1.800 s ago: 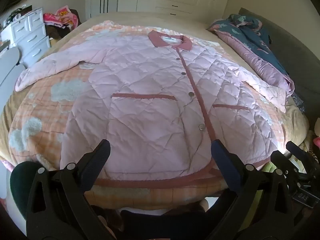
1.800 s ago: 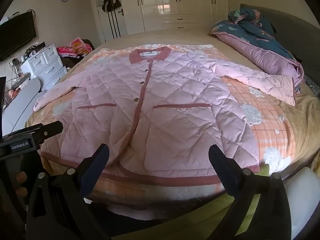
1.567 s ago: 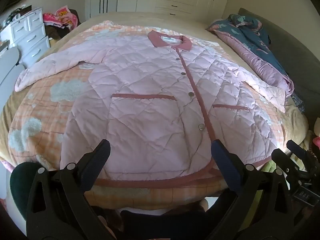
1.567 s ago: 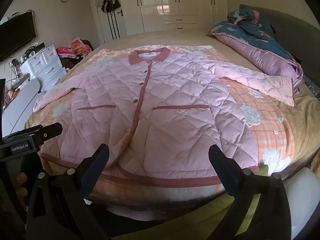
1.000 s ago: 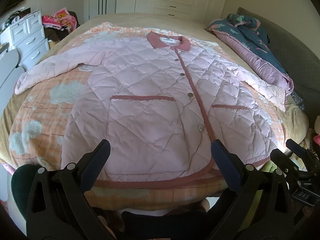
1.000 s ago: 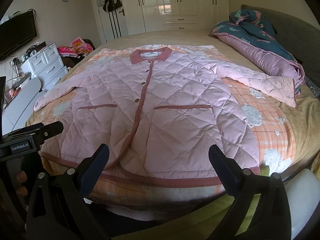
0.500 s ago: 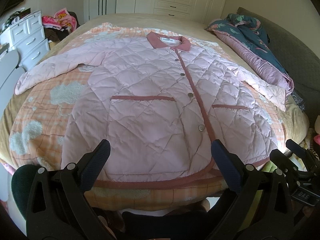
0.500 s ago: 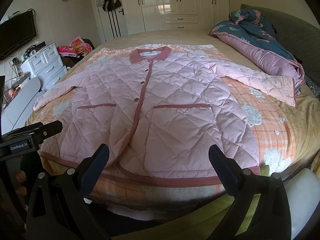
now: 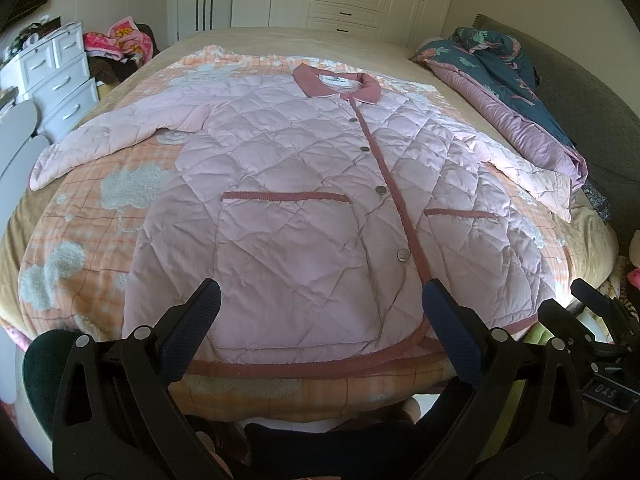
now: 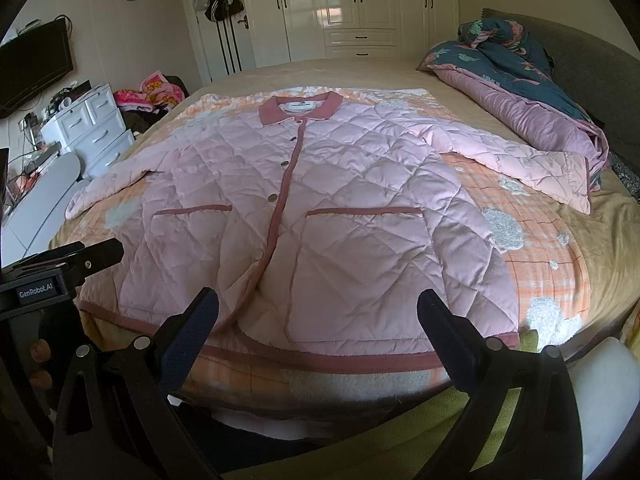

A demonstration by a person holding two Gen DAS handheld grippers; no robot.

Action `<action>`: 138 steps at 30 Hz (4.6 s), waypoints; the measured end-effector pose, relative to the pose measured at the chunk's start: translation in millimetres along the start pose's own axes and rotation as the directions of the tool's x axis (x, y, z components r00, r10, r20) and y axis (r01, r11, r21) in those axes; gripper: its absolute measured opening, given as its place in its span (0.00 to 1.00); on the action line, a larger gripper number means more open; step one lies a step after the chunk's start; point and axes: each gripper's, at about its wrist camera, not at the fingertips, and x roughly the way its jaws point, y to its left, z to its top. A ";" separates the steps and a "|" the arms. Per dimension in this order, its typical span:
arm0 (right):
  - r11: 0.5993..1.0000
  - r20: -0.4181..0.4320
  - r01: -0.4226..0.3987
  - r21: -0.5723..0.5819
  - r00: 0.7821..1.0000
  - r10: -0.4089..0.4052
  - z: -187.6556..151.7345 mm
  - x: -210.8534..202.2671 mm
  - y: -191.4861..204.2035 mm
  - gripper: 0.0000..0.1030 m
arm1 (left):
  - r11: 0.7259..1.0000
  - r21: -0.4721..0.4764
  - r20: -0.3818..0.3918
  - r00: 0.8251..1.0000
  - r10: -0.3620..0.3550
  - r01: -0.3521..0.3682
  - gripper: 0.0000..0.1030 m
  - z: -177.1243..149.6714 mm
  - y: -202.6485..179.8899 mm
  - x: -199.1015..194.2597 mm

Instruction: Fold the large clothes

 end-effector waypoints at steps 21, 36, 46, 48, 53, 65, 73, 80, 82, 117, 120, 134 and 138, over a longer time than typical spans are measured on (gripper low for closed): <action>1.000 -0.019 -0.003 -0.005 1.000 0.003 -1.5 8.3 0.7 0.96 | 1.000 0.003 -0.019 1.000 0.000 0.000 0.92 -0.6 -0.1 8.8; 0.999 -0.032 -0.019 -0.032 0.999 0.018 18.0 25.6 4.0 0.96 | 1.000 -0.016 -0.025 1.000 0.018 -0.018 0.92 13.1 11.7 24.3; 0.999 -0.027 -0.024 -0.042 0.999 0.023 49.7 39.8 1.8 0.96 | 1.000 -0.010 -0.023 0.999 0.028 -0.028 0.92 36.3 9.6 34.9; 0.999 -0.025 -0.024 -0.045 0.999 0.023 55.5 42.1 0.4 0.96 | 1.000 -0.009 -0.023 0.999 0.024 -0.024 0.92 41.6 7.0 36.8; 0.999 -0.021 -0.016 -0.037 1.000 0.016 70.8 48.4 -3.8 0.96 | 1.000 -0.001 -0.028 1.000 0.014 -0.014 0.92 55.6 -0.2 43.5; 1.000 -0.002 0.005 0.018 1.000 -0.005 108.7 61.3 -24.6 0.96 | 1.000 0.009 -0.023 1.000 0.004 -0.003 0.92 91.2 -16.1 58.5; 0.997 0.019 0.029 0.068 0.999 -0.030 130.0 64.3 -44.9 0.96 | 1.000 0.007 -0.015 1.000 -0.009 0.009 0.92 111.3 -26.1 64.8; 0.993 0.036 0.051 0.106 0.998 -0.055 143.3 63.9 -67.2 0.96 | 1.000 0.000 -0.018 1.000 -0.023 0.023 0.92 127.0 -34.7 70.9; 0.991 0.038 0.058 0.118 0.997 -0.063 146.1 64.1 -72.9 0.96 | 1.000 -0.002 -0.021 1.000 -0.024 0.024 0.92 130.8 -36.8 72.9; 0.874 -0.033 0.249 0.418 0.965 -0.259 153.3 110.9 -247.4 0.96 | 0.997 0.039 -0.116 0.991 -0.066 0.071 0.92 184.9 -105.4 161.7; 0.858 -0.046 0.260 0.444 0.962 -0.268 149.2 116.8 -263.4 0.96 | 0.996 0.049 -0.121 0.991 -0.062 0.068 0.92 187.7 -112.5 168.8; 0.758 -0.142 0.347 0.553 0.935 -0.325 126.8 148.1 -347.8 0.96 | 0.998 0.045 -0.132 0.990 -0.044 0.050 0.92 202.6 -136.7 209.4; 0.717 -0.157 0.347 0.604 0.934 -0.320 120.9 159.7 -375.4 0.96 | 0.998 0.053 -0.160 0.987 -0.032 0.041 0.92 202.2 -142.1 226.4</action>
